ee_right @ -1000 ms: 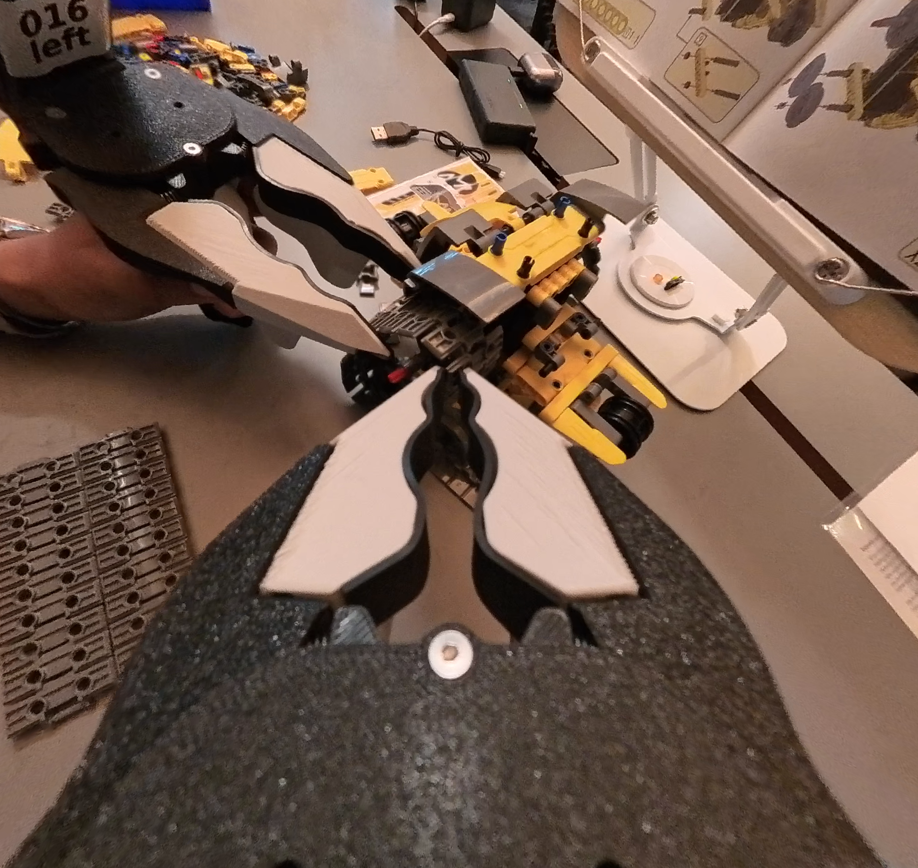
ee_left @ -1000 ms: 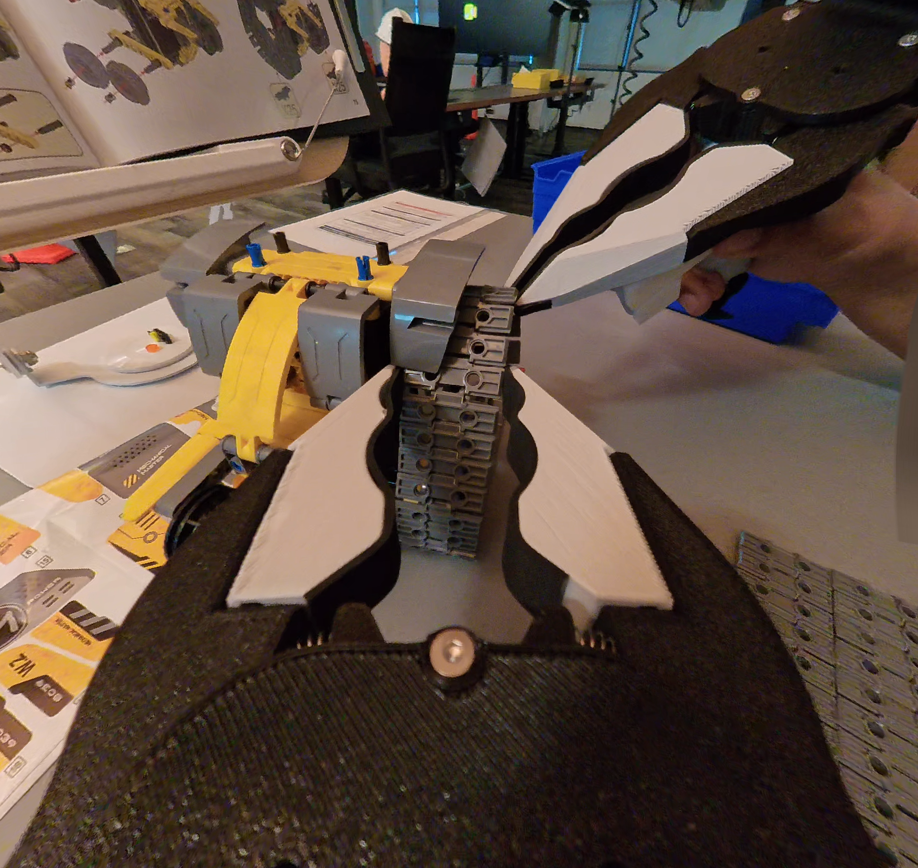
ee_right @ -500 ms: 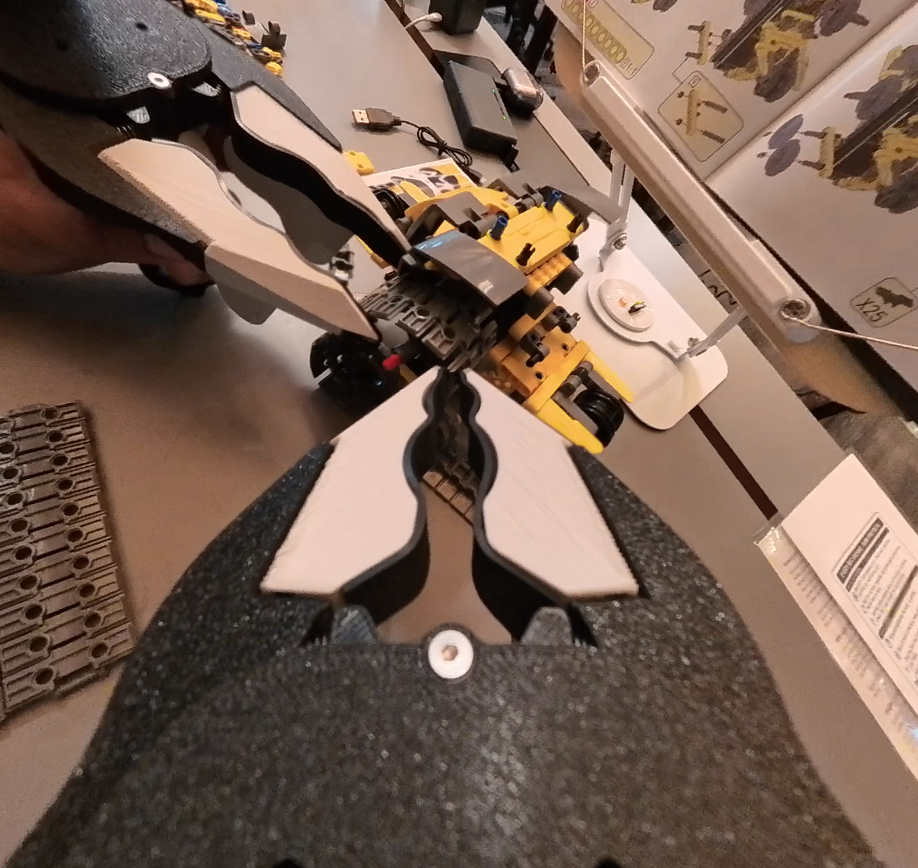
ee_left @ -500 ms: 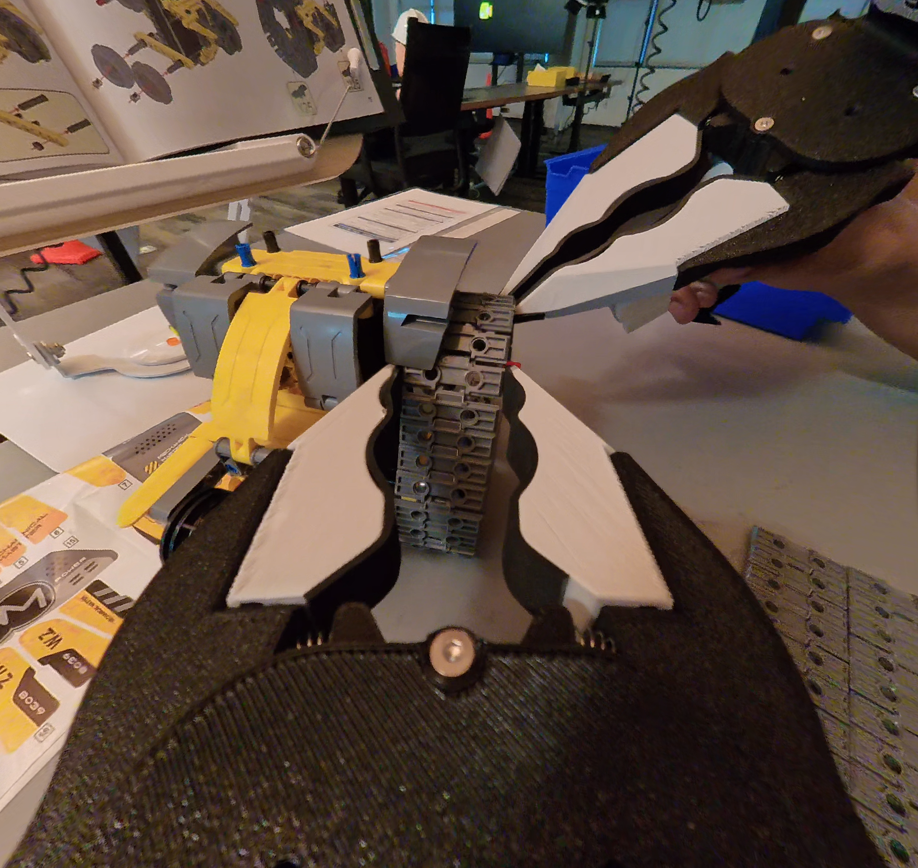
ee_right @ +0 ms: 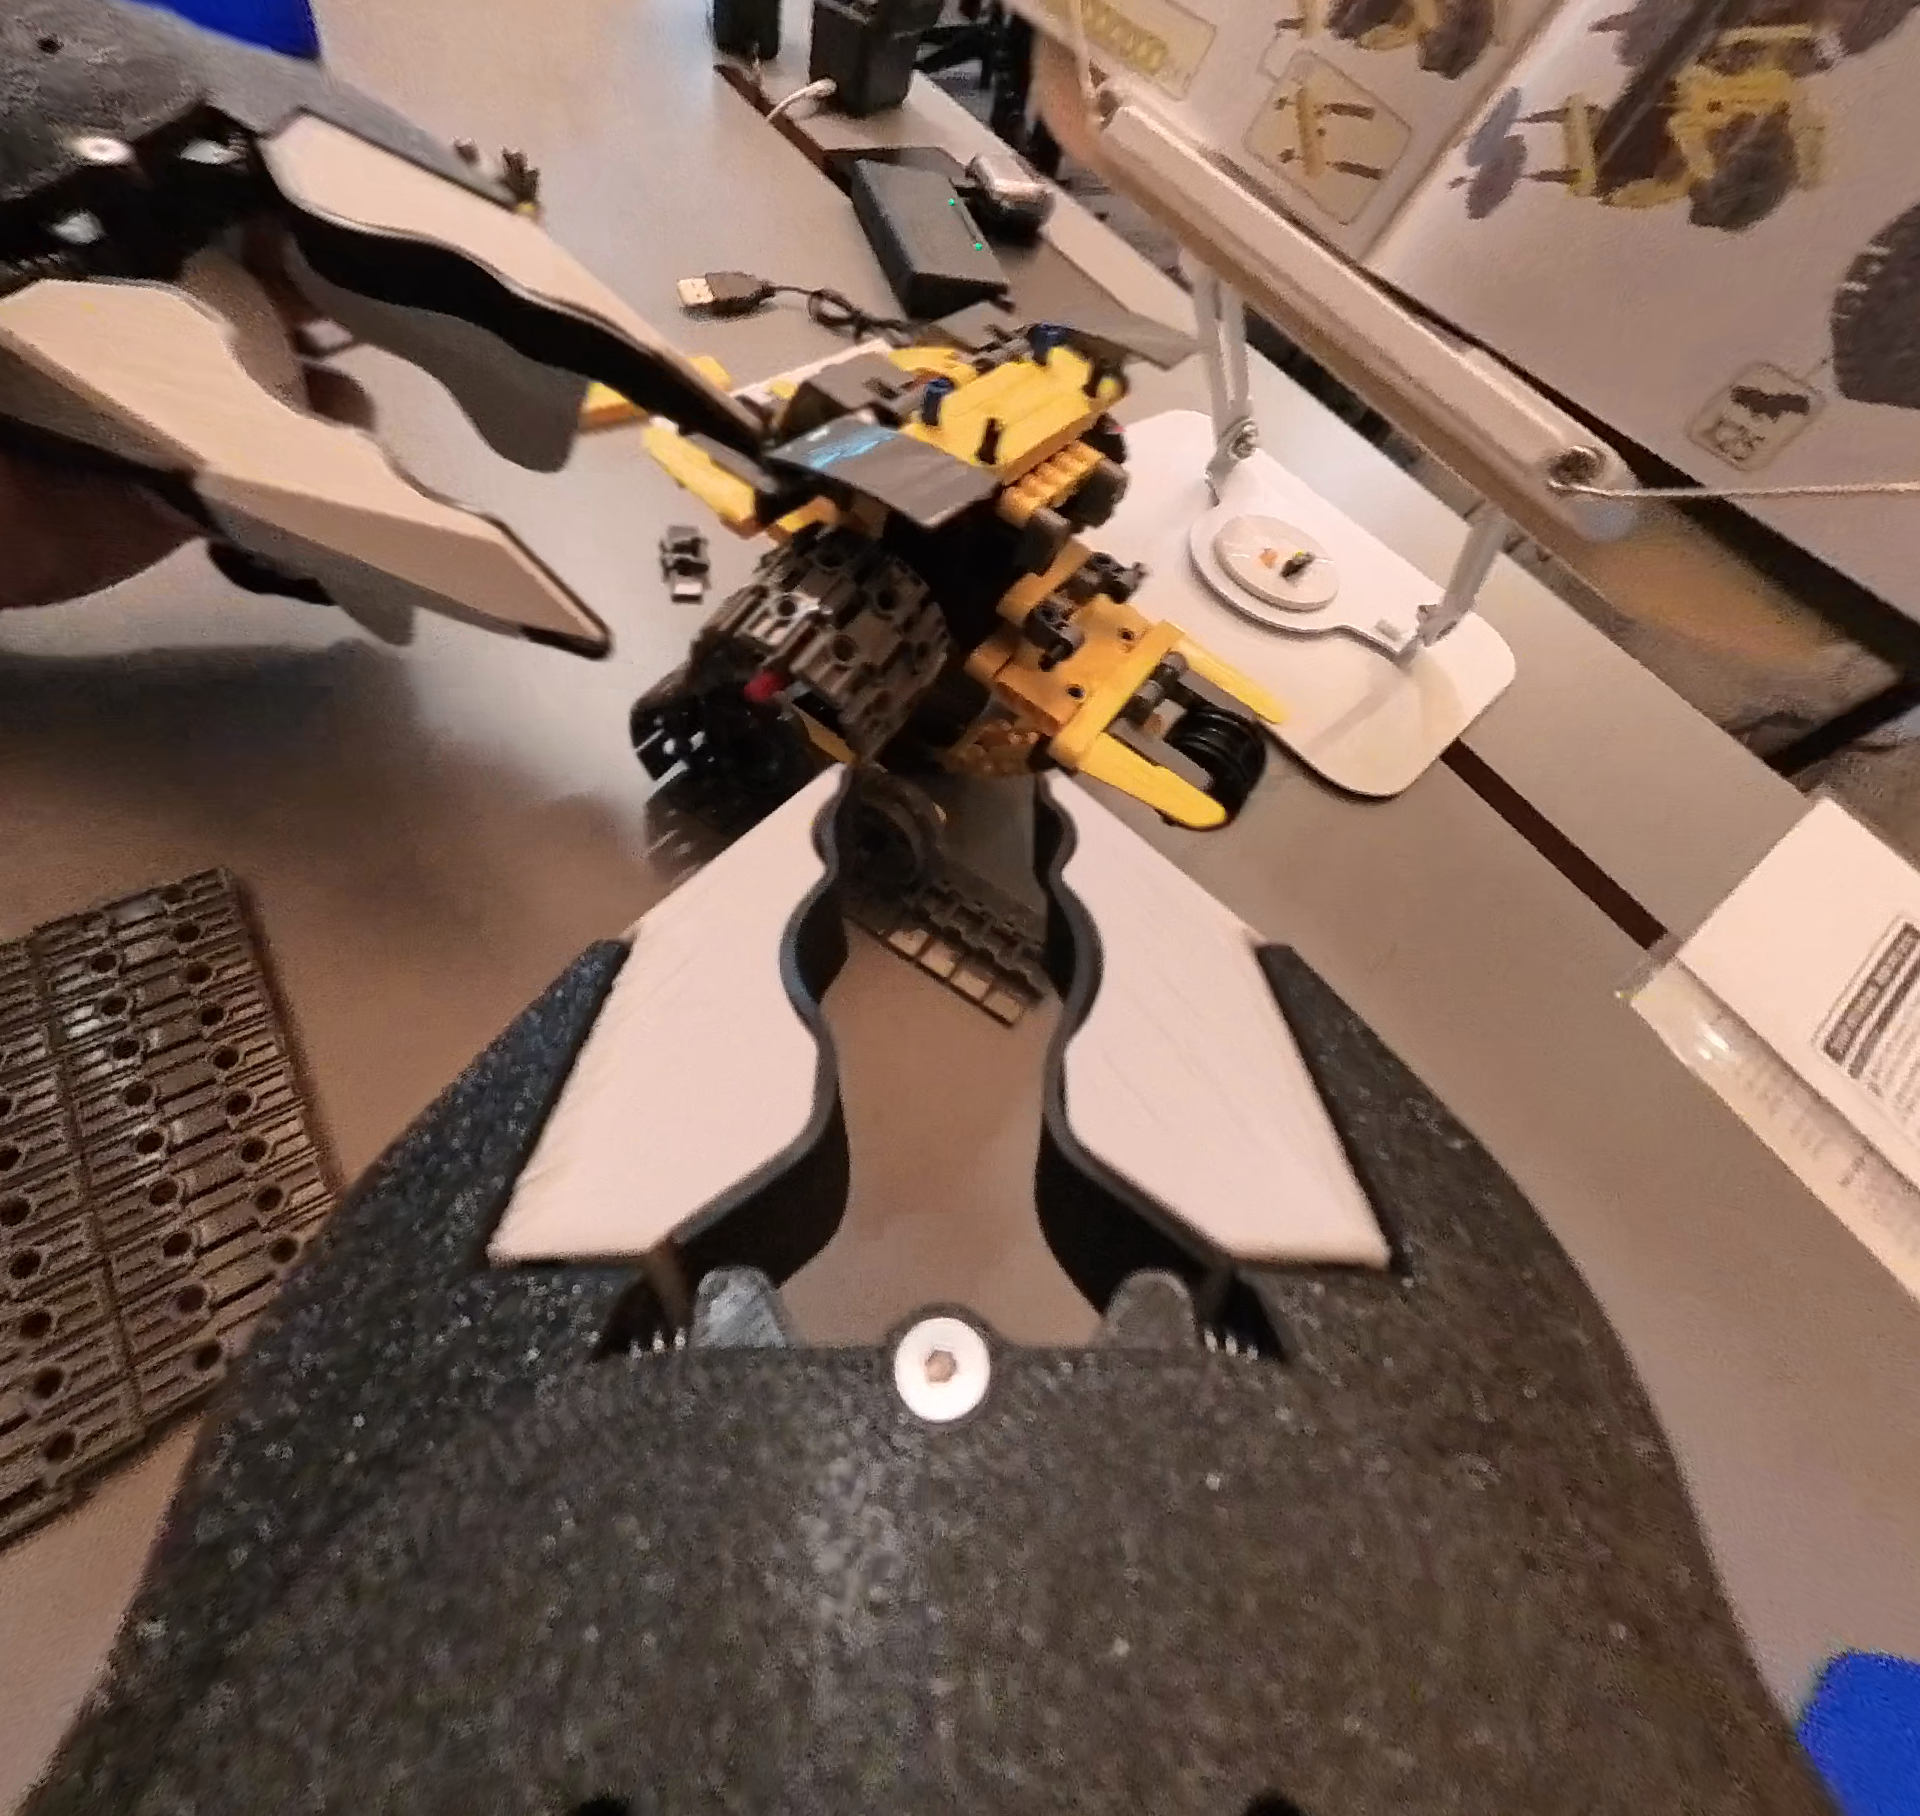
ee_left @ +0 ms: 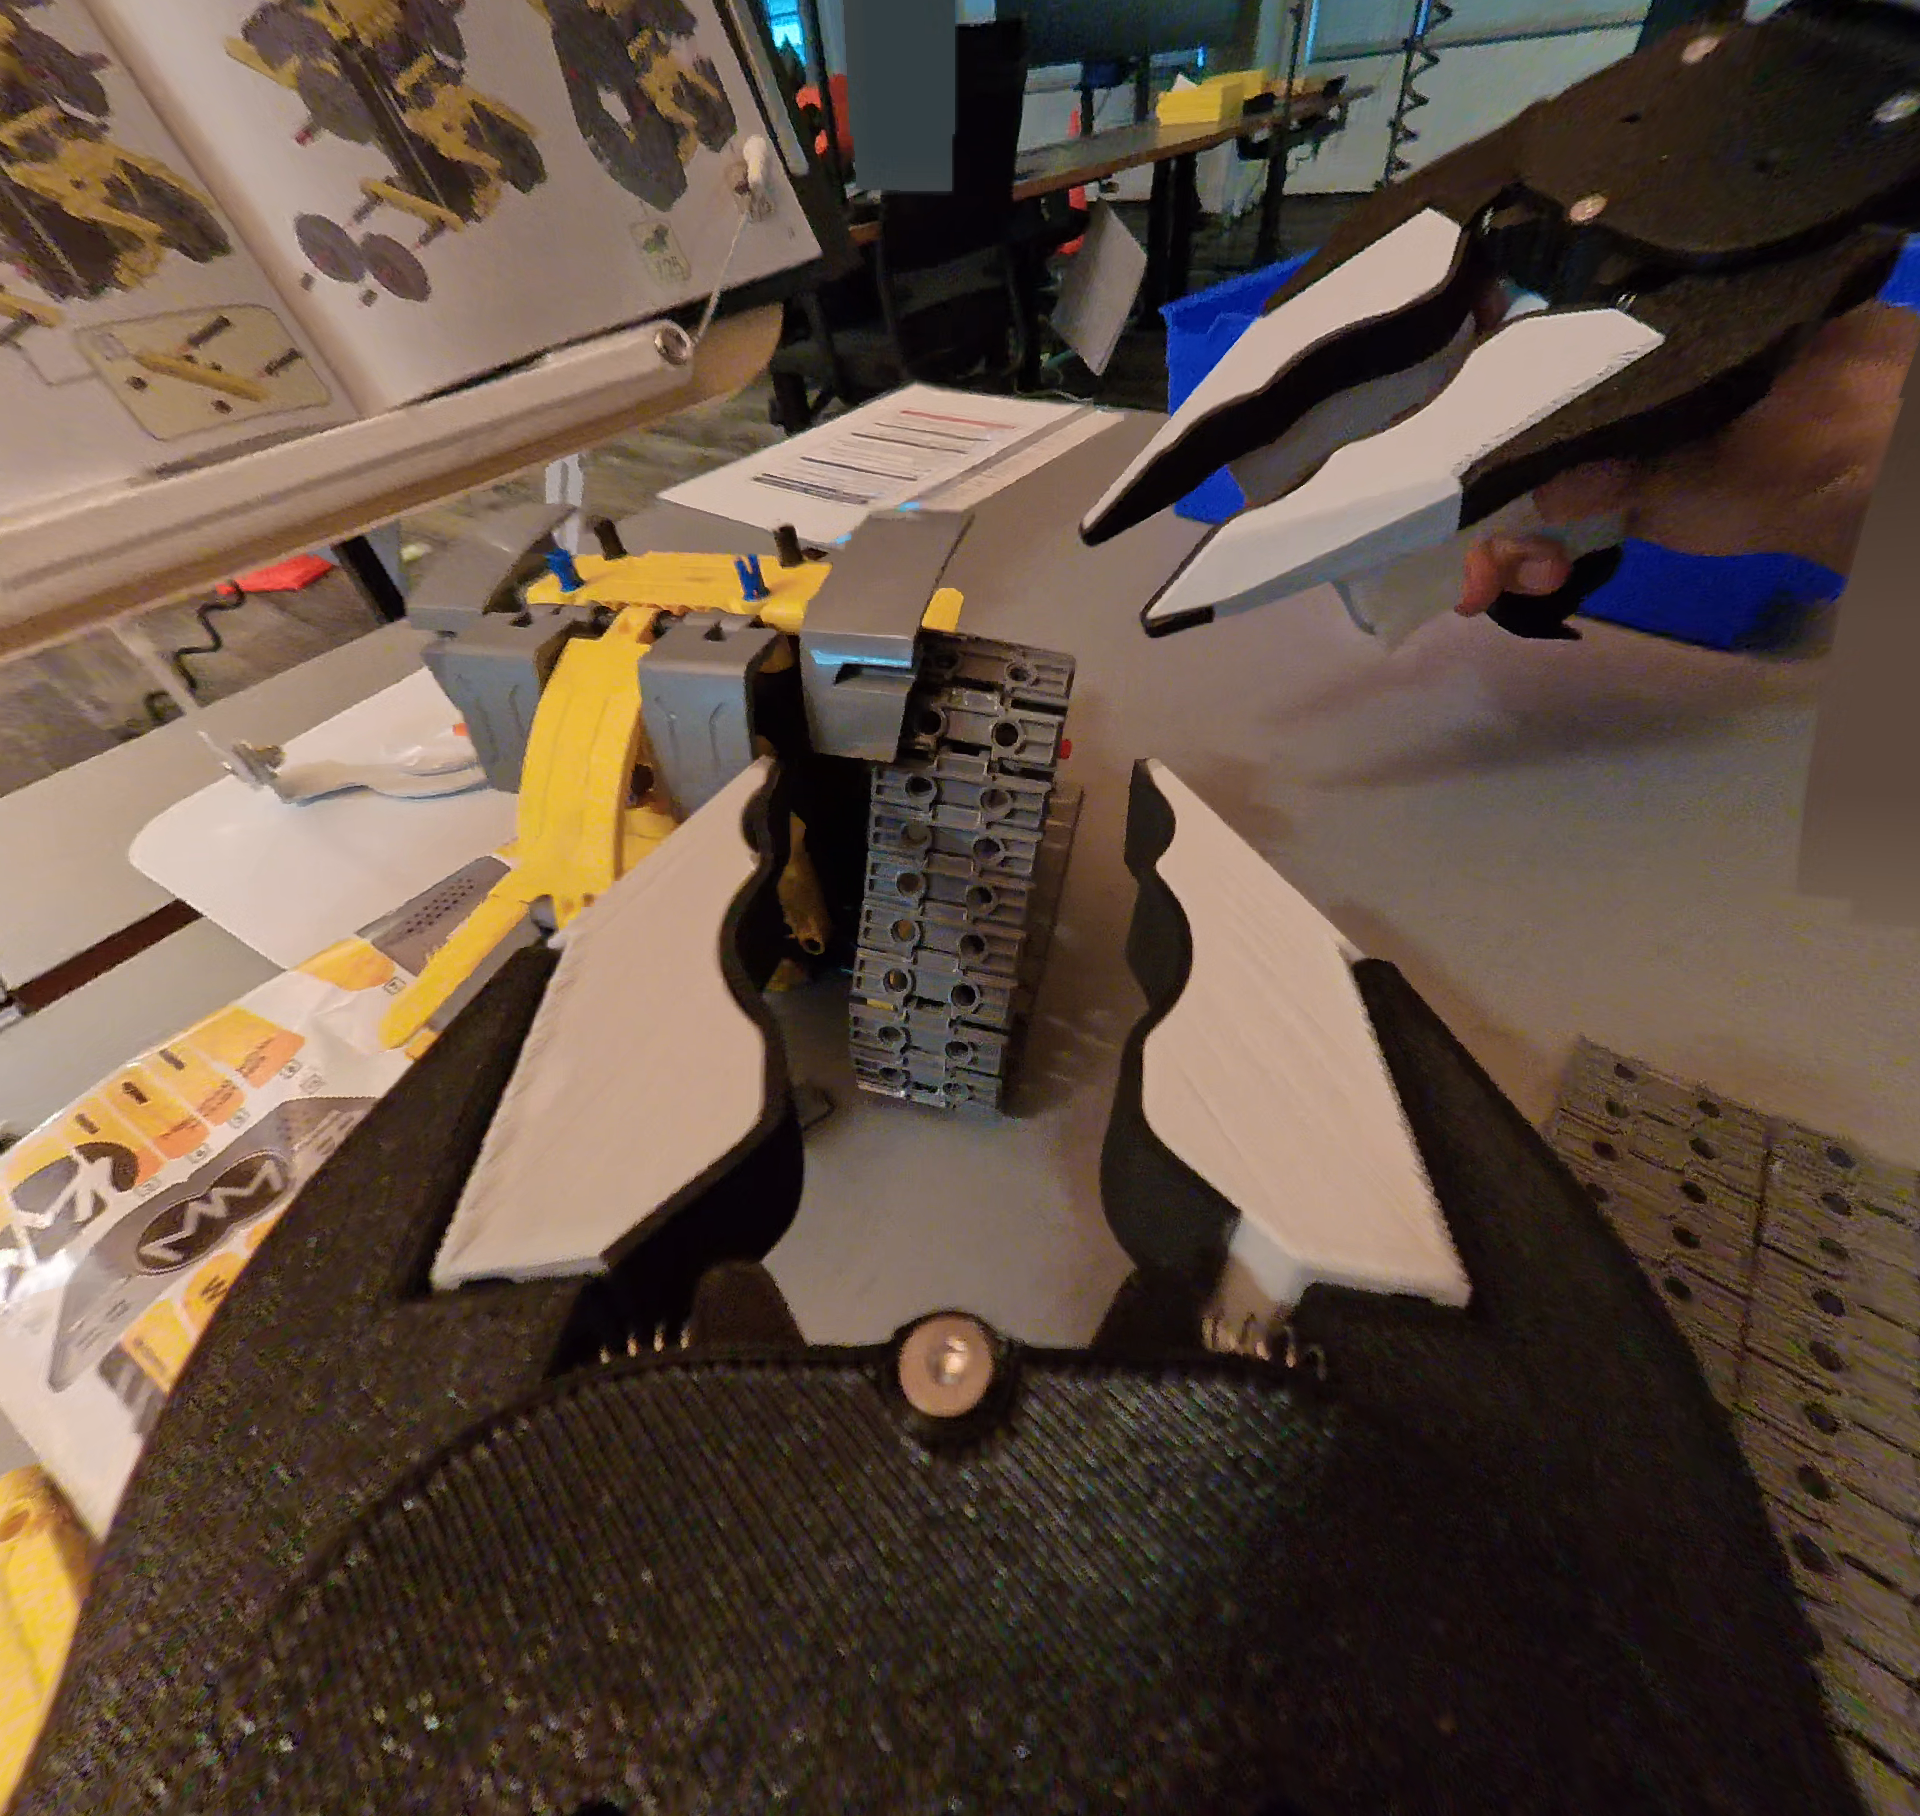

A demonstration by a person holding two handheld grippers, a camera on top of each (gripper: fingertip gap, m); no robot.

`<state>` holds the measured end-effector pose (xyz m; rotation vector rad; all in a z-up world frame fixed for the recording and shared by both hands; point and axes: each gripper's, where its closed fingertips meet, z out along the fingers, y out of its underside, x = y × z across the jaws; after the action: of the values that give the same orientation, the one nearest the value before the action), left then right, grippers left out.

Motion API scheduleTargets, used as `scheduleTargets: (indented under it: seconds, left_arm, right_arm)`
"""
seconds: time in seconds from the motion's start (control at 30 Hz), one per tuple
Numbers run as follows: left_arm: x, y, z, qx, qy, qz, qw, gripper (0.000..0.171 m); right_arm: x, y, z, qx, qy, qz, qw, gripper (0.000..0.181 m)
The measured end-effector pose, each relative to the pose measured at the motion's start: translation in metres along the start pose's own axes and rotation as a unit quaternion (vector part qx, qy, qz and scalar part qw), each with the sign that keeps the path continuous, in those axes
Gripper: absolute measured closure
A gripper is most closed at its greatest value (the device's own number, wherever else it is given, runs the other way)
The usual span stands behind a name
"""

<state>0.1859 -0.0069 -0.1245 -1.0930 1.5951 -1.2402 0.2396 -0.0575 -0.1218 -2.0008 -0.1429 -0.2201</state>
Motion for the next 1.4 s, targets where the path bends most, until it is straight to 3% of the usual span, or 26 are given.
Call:
scheduleTargets:
  seconds: [0.13, 0.23, 0.4, 0.53, 0.63, 0.8, 0.97, 1.13, 1.2, 1.4]
  left_arm:
    - [-0.017, -0.017, -0.022, 0.016, -0.027, 0.003, 1.000, 0.106]
    - [-0.059, -0.018, -0.046, 0.005, -0.097, -0.040, 0.994, 0.108]
    - [-0.124, 0.059, -0.063, -0.138, -0.190, -0.140, 0.962, 0.095]
    - [-0.124, 0.097, -0.053, -0.213, -0.192, -0.177, 0.941, 0.087]
    - [-0.120, 0.108, -0.050, -0.247, -0.198, -0.173, 0.933, 0.084]
    - [-0.132, 0.122, -0.054, -0.268, -0.222, -0.181, 0.920, 0.080]
    - [-0.143, 0.122, -0.055, -0.257, -0.232, -0.208, 0.915, 0.063]
    - [-0.153, 0.126, -0.054, -0.274, -0.261, -0.196, 0.905, 0.061]
    - [-0.157, 0.131, -0.056, -0.293, -0.285, -0.181, 0.895, 0.060]
    - [-0.157, 0.133, -0.058, -0.308, -0.294, -0.163, 0.890, 0.055]
  right_arm:
    - [0.032, 0.012, -0.007, -0.014, 0.047, 0.061, 0.997, 0.140]
    - [0.063, 0.041, -0.006, -0.047, 0.088, 0.137, 0.985, 0.132]
    - [0.097, 0.100, 0.002, -0.134, 0.157, 0.194, 0.959, 0.125]
    - [0.112, 0.139, 0.008, -0.197, 0.194, 0.186, 0.943, 0.125]
    - [0.118, 0.137, 0.008, -0.181, 0.192, 0.220, 0.939, 0.127]
    - [0.118, 0.143, 0.009, -0.185, 0.172, 0.251, 0.934, 0.111]
    - [0.114, 0.142, 0.011, -0.193, 0.175, 0.220, 0.940, 0.102]
    - [0.115, 0.144, 0.010, -0.190, 0.167, 0.246, 0.936, 0.091]
    - [0.109, 0.143, 0.012, -0.194, 0.150, 0.234, 0.941, 0.078]
    - [0.107, 0.145, 0.010, -0.201, 0.168, 0.241, 0.935, 0.074]
